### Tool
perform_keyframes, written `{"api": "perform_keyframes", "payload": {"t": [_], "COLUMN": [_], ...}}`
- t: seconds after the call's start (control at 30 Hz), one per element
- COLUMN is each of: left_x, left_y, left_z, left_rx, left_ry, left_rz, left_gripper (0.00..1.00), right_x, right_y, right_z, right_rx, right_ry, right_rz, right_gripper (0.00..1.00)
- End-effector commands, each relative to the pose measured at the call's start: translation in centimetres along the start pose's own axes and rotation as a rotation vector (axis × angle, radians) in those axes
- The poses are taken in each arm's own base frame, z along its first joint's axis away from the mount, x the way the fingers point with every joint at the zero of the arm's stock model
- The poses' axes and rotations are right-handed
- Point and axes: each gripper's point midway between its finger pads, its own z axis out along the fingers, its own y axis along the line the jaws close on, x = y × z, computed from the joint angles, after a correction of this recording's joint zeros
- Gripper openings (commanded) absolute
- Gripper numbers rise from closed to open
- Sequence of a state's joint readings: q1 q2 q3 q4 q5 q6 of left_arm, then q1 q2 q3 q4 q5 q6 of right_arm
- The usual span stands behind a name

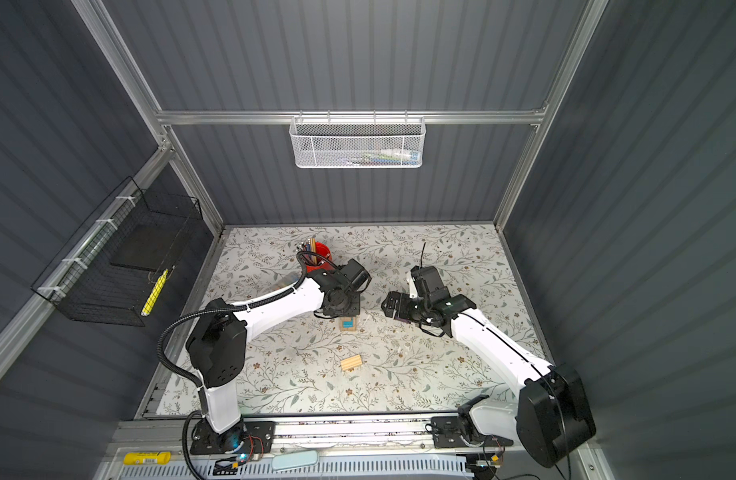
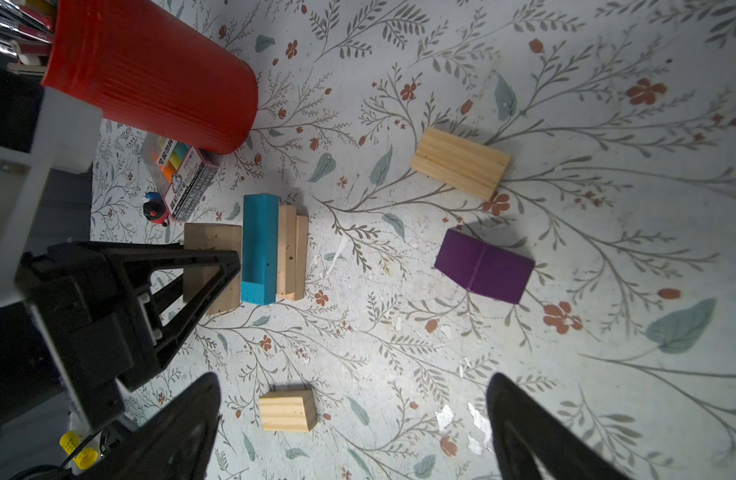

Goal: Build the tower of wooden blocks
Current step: 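Carry the small wooden block with the left gripper and set it against the teal block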

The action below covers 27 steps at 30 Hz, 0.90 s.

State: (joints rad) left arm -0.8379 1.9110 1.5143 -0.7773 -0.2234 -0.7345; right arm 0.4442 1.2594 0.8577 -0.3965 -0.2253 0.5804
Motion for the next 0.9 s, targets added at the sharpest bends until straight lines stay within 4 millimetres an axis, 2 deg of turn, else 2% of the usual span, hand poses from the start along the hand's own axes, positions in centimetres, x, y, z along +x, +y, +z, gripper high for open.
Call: {"api": "perform_keyframes", "payload": {"t": [0.0, 0.4, 0.7, 0.87], "left_x": [-0.4, -0.6, -0.3, -0.1], "left_y": [0.2, -0.1, 0.7, 0.7], "left_z": [0.1, 1.8, 2.5, 2.7], "left_rx": [-0.036, -0.062, -0.091, -0.092], "left_ry": [0.000, 0.017, 0.035, 0.041], "left_rz": [0.025, 0.020, 0.011, 0.013], "left_gripper": [0.13, 0.17, 0.22, 0.35], "right_x": [0.4, 0.3, 0.6, 0.5], "right_y": [-0.3, -0.6, -0.8, -0.9], "right_z": [0.1, 0.1, 0.2, 0.1], "right_rx": [-0.007, -0.009, -0.009, -0.011], "right_ry": [0.014, 0.018, 0.026, 0.022], "right_rz": [0.021, 0.038, 0.047, 0.051], "right_gripper": [0.99, 0.99, 0.99, 0.99]}}
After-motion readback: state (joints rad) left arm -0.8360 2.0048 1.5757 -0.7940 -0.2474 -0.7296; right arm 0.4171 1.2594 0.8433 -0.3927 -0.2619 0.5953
